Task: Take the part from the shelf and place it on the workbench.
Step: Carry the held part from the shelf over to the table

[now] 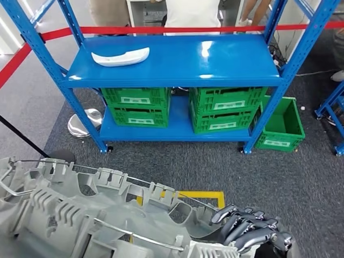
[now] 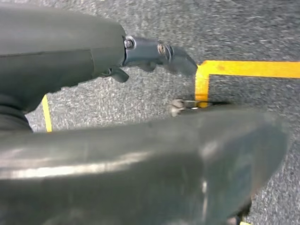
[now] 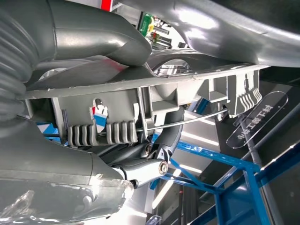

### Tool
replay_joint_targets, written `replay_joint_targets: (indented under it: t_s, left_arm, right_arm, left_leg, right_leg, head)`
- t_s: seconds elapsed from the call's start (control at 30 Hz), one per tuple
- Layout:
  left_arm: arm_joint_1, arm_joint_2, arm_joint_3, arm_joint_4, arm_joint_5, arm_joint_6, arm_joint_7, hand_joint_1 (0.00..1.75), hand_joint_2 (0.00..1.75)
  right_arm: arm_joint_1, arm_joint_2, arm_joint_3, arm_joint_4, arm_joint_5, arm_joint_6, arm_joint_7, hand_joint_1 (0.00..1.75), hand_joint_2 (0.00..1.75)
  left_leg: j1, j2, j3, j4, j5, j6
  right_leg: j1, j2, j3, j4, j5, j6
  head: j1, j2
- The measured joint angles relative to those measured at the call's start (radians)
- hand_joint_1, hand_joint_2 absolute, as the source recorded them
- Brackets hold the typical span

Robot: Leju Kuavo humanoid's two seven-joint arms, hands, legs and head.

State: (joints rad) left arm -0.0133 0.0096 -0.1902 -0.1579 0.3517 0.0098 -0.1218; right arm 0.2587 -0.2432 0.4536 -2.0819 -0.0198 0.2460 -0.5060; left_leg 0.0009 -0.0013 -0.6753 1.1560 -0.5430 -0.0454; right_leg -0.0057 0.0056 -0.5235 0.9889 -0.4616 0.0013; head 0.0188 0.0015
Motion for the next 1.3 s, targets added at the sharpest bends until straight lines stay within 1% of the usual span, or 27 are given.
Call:
replay_joint_targets:
  t_s: [0.03, 0.07, 0.1, 0.13, 0.2, 0.27, 0.3, 0.37, 0.4, 0.47, 0.53, 0.57, 0.6, 0.63, 0.67, 0.7, 0.77, 0.8, 0.87, 0.93, 1.03, 1.07, 1.1, 1.13, 1.2, 1.27, 1.3]
  left_arm:
    - [-0.001, 0.002, 0.0, 0.0, 0.0, 0.0, -0.001, 0.0, 0.0]
    - [-0.001, 0.004, 0.0, 0.0, 0.0, 0.0, -0.001, 0.0, 0.0]
    - [-0.002, 0.006, 0.0, 0.0, 0.001, 0.0, -0.002, 0.0, 0.0]
    - [-0.002, 0.007, 0.0, 0.0, 0.001, 0.0, -0.002, 0.0, 0.0]
    - [-0.004, 0.009, 0.0, 0.0, 0.001, 0.0, -0.002, 0.0, 0.0]
    - [-0.009, 0.01, 0.0, -0.001, 0.001, 0.0, -0.004, 0.0, 0.0]
    - [-0.01, 0.01, 0.0, -0.001, 0.001, 0.0, -0.004, 0.0, 0.0]
    - [-0.009, 0.01, 0.0, -0.001, 0.001, 0.0, -0.004, 0.0, 0.0]
    - [-0.008, 0.01, 0.0, -0.001, 0.001, 0.0, -0.004, 0.0, 0.0]
    - [-0.006, 0.01, 0.0, -0.001, 0.001, 0.0, -0.004, 0.0, 0.0]
    - [-0.006, 0.013, 0.0, -0.001, 0.001, 0.0, -0.004, 0.0, 0.0]
    - [-0.006, 0.014, 0.0, -0.001, 0.001, 0.0, -0.005, 0.0, 0.0]
    - [-0.006, 0.014, 0.0, -0.001, 0.001, 0.001, -0.006, 0.0, 0.0]
    - [-0.006, 0.015, 0.0, -0.001, 0.001, 0.002, -0.008, 0.0, 0.0]
    - [-0.006, 0.016, 0.0, -0.001, 0.001, 0.003, -0.01, 0.0, 0.0]
    - [-0.006, 0.018, 0.0, -0.001, 0.001, 0.004, -0.013, 0.0, 0.0]
    - [-0.008, 0.025, 0.0, -0.001, 0.001, 0.005, -0.02, 0.0, 0.0]
    - [-0.008, 0.03, 0.0, -0.001, 0.001, 0.005, -0.024, 0.0, 0.0]
    - [-0.009, 0.041, 0.0, -0.001, 0.001, 0.004, -0.034, 0.0, 0.0]
    - [-0.008, 0.047, 0.0, -0.001, 0.001, 0.002, -0.043, 0.0, 0.0]
    - [-0.011, 0.049, 0.0, -0.001, 0.0, -0.007, -0.048, 0.0, 0.0]
    - [-0.013, 0.048, -0.001, -0.001, -0.001, -0.008, -0.045, 0.0, 0.0]
    - [-0.014, 0.047, -0.001, -0.001, -0.003, -0.006, -0.041, 0.0, 0.0]
    - [-0.015, 0.045, -0.002, -0.001, -0.004, -0.004, -0.036, 0.0, 0.0]
    - [-0.017, 0.044, -0.002, -0.001, -0.007, -0.003, -0.031, 0.0, 0.0]
    - [-0.021, 0.044, -0.002, -0.002, -0.006, -0.007, -0.031, 0.0, 0.0]
    - [-0.024, 0.043, -0.002, -0.002, -0.005, -0.011, -0.031, 0.0, 0.0]
  right_arm:
    - [-0.002, 0.0, 0.0, 0.001, -0.001, 0.001, -0.001, 1.75, 1.75]
    - [-0.004, 0.0, 0.0, 0.003, -0.002, 0.002, -0.001, 1.75, 1.75]
    - [-0.006, 0.0, 0.001, 0.004, -0.002, 0.003, -0.002, 1.75, 1.75]
    - [-0.008, 0.0, 0.001, 0.005, -0.002, 0.003, -0.002, 1.75, 1.75]
    - [-0.011, -0.001, 0.001, 0.006, -0.003, 0.004, -0.003, 1.75, 1.75]
    - [-0.013, -0.001, 0.001, 0.006, -0.003, 0.004, -0.003, 1.75, 1.75]
    - [-0.014, -0.001, 0.001, 0.006, -0.003, 0.004, -0.003, 1.75, 1.75]
    - [-0.014, -0.002, 0.001, 0.007, -0.003, 0.004, -0.003, 1.75, 1.75]
    - [-0.014, -0.002, 0.001, 0.007, -0.003, 0.004, -0.003, 1.75, 1.75]
    - [-0.013, -0.003, 0.001, 0.008, -0.003, 0.005, -0.003, 1.75, 1.75]
    - [-0.014, -0.004, 0.002, 0.01, -0.004, 0.006, -0.003, 1.75, 1.75]
    - [-0.014, -0.004, 0.003, 0.011, -0.004, 0.007, -0.004, 1.75, 1.75]
    - [-0.015, -0.004, 0.003, 0.013, -0.005, 0.009, -0.005, 1.75, 1.75]
    - [-0.017, -0.004, 0.004, 0.015, -0.006, 0.012, -0.007, 1.75, 1.75]
    - [-0.022, -0.004, 0.004, 0.016, -0.008, 0.016, -0.009, 1.75, 1.75]
    - [-0.027, -0.004, 0.004, 0.018, -0.008, 0.02, -0.011, 1.75, 1.75]
    - [-0.039, -0.004, 0.004, 0.022, -0.006, 0.029, -0.018, 1.75, 1.75]
    - [-0.043, -0.004, 0.003, 0.024, -0.004, 0.033, -0.023, 1.75, 1.75]
    - [-0.048, -0.004, 0.003, 0.03, -0.001, 0.04, -0.032, 1.75, 1.75]
    - [-0.054, -0.004, 0.003, 0.035, 0.001, 0.045, -0.038, 1.75, 1.75]
    - [-0.058, -0.003, 0.003, 0.041, 0.014, 0.043, -0.042, 1.75, 1.75]
    - [-0.058, -0.003, 0.003, 0.042, 0.023, 0.04, -0.042, 1.75, 1.75]
    - [-0.058, -0.003, 0.003, 0.042, 0.034, 0.035, -0.042, 1.75, 1.75]
    - [-0.058, -0.004, 0.003, 0.042, 0.046, 0.029, -0.042, 1.75, 1.75]
    - [-0.058, -0.006, 0.003, 0.041, 0.068, 0.018, -0.04, 1.75, 1.75]
    - [-0.059, -0.011, 0.003, 0.038, 0.088, 0.008, -0.033, 1.75, 1.75]
    - [-0.059, -0.016, 0.005, 0.036, 0.095, 0.001, -0.029, 1.75, 1.75]
  left_leg:
    - [0.0, 0.0, -0.012, 0.061, -0.026, -0.002]
    - [0.0, 0.0, -0.013, 0.102, -0.029, -0.003]
    - [0.0, 0.0, 0.0, 0.112, -0.009, -0.003]
    - [0.001, 0.0, 0.028, 0.089, 0.022, -0.002]
    - [0.001, 0.0, 0.127, -0.037, 0.062, 0.002]
    - [0.0, -0.002, 0.214, -0.168, 0.046, 0.012]
    - [-0.002, -0.003, 0.231, -0.201, 0.036, 0.019]
    - [-0.002, -0.002, 0.22, -0.21, 0.042, 0.033]
    - [-0.002, 0.0, 0.21, -0.209, 0.052, 0.041]
    - [0.001, 0.005, 0.187, -0.21, 0.074, 0.052]
    - [-0.001, 0.006, 0.16, -0.208, 0.097, 0.056]
    - [-0.002, 0.006, 0.145, -0.207, 0.108, 0.056]
    - [-0.003, 0.006, 0.13, -0.204, 0.119, 0.056]
    - [-0.004, 0.006, 0.114, -0.201, 0.129, 0.054]
    - [-0.004, 0.006, 0.098, -0.196, 0.139, 0.052]
    - [-0.005, 0.005, 0.085, -0.192, 0.147, 0.048]
    - [-0.007, 0.004, 0.068, -0.185, 0.165, 0.039]
    - [-0.007, 0.004, 0.064, -0.184, 0.175, 0.034]
    - [-0.004, 0.003, 0.059, -0.184, 0.188, 0.022]
    - [-0.002, 0.001, 0.045, -0.154, 0.139, 0.009]
    - [0.0, 0.001, 0.003, 0.014, -0.012, -0.006]
    - [0.001, 0.001, -0.005, 0.07, -0.029, -0.008]
    - [0.001, 0.001, -0.001, 0.102, -0.018, -0.009]
    - [0.001, 0.001, 0.017, 0.103, 0.012, -0.009]
    - [0.003, 0.0, 0.102, 0.013, 0.062, -0.008]
    - [0.002, -0.002, 0.206, -0.137, 0.044, 0.001]
    - [0.001, -0.003, 0.236, -0.188, 0.027, 0.009]
  right_leg:
    - [0.0, 0.0, -0.014, 0.001, 0.011, 0.0]
    - [0.0, -0.001, -0.028, 0.001, 0.021, 0.001]
    - [0.0, -0.001, -0.041, 0.002, 0.031, 0.002]
    - [0.0, -0.002, -0.054, 0.003, 0.04, 0.005]
    - [0.001, -0.001, -0.075, 0.008, 0.057, 0.011]
    - [0.004, -0.001, -0.087, 0.013, 0.073, 0.021]
    - [0.005, -0.002, -0.092, 0.013, 0.081, 0.026]
    - [0.003, -0.001, -0.101, 0.014, 0.093, 0.037]
    - [0.002, 0.0, -0.109, 0.024, 0.077, 0.042]
    - [0.001, 0.001, -0.134, 0.103, -0.013, 0.05]
    - [0.001, 0.0, -0.158, 0.233, -0.103, 0.056]
    - [0.001, 0.0, -0.159, 0.282, -0.113, 0.057]
    - [0.001, 0.0, -0.148, 0.301, -0.098, 0.056]
    - [0.001, 0.0, -0.121, 0.287, -0.068, 0.054]
    - [0.001, 0.0, -0.078, 0.24, -0.039, 0.051]
    - [0.002, 0.0, -0.024, 0.169, -0.029, 0.048]
    - [0.005, 0.0, 0.065, 0.03, -0.05, 0.043]
    - [0.007, 0.001, 0.082, -0.006, -0.064, 0.04]
    - [0.009, 0.0, 0.072, -0.013, -0.057, 0.026]
    - [0.006, -0.003, 0.051, -0.014, -0.035, 0.007]
    - [0.004, -0.004, 0.007, -0.013, 0.005, -0.003]
    - [0.004, -0.004, -0.01, -0.01, 0.018, -0.002]
    - [0.004, -0.005, -0.029, -0.007, 0.03, -0.001]
    - [0.004, -0.005, -0.048, -0.003, 0.041, 0.001]
    - [0.004, -0.005, -0.08, 0.006, 0.062, 0.007]
    - [0.007, -0.004, -0.101, 0.015, 0.079, 0.015]
    - [0.008, -0.005, -0.107, 0.016, 0.09, 0.02]
  head:
    - [0.0, 0.0]
    - [0.0, 0.0]
    - [0.0, 0.0]
    - [0.0, 0.0]
    - [-0.001, 0.0]
    - [0.0, 0.0]
    - [0.0, 0.0]
    - [0.0, 0.0]
    - [0.0, 0.0]
    - [0.003, 0.0]
    - [0.006, 0.0]
    - [0.006, 0.0]
    - [0.006, 0.0]
    - [0.006, 0.0]
    - [0.006, 0.0]
    - [0.006, 0.0]
    - [0.005, 0.0]
    - [0.004, 0.0]
    - [0.004, 0.0]
    - [0.001, 0.0]
    - [-0.004, 0.0]
    - [-0.004, 0.0]
    - [-0.004, 0.0]
    - [-0.004, 0.0]
    - [-0.004, 0.0]
    - [-0.004, 0.0]
    - [-0.004, 0.0]
